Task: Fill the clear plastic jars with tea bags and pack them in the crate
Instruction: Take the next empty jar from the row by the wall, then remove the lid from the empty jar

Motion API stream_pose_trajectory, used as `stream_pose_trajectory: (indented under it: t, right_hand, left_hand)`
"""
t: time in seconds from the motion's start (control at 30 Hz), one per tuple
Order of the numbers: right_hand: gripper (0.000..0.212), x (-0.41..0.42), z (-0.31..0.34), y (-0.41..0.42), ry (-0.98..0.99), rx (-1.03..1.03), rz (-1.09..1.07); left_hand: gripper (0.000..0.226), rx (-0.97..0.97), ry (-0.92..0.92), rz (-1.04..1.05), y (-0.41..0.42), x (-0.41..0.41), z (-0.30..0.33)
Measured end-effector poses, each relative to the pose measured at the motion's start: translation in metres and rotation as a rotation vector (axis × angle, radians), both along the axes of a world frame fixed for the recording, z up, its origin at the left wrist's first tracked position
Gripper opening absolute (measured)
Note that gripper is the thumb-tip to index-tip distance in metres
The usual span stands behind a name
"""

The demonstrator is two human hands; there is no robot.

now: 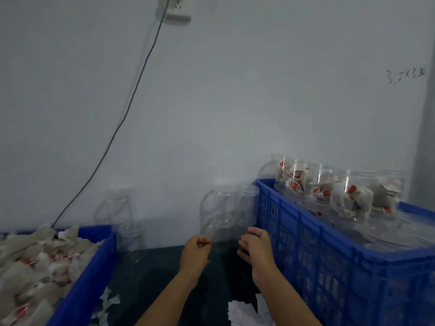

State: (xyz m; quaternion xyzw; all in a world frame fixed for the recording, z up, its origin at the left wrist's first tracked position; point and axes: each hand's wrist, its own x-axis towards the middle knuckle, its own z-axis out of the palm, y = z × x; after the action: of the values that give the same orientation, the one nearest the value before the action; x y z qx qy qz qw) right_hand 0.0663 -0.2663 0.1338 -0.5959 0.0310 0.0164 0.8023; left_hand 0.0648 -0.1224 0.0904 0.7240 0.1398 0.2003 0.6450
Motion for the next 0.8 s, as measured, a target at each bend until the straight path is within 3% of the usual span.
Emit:
stream_pose_trajectory:
  t: [0.1,0.23,0.3,0.57,0.7,0.8]
  right_hand:
    - [0.032,0.029,-0.011,0.017,0.053,0.031,0.008]
    - [0.032,0.067,-0.019,0.04,0.129,0.146,0.052]
    - [0.032,0.086,-0.02,0.048,0.113,0.165,0.045]
    - [0.053,0.147,-0.011,0.061,0.013,0.052,-0.025]
    - [0.056,0.168,-0.016,0.065,-0.019,0.005,-0.045]
    - [0.056,0.178,-0.027,0.067,-0.027,0.0,-0.042]
  left_hand:
    - [0.009,-0.123,-0.004,0.034,0.012,0.021,0.0]
    - [0.025,-0.268,0.002,0.049,0.023,0.063,0.013]
    - [0.024,-0.266,0.003,0.033,0.028,0.087,0.018]
    - [0.056,-0.171,-0.019,0.048,0.04,0.17,0.011]
    - [0.078,-0.025,-0.019,0.012,0.04,0.198,0.004]
    - [0.084,-0.025,-0.055,-0.066,0.036,0.211,0.001]
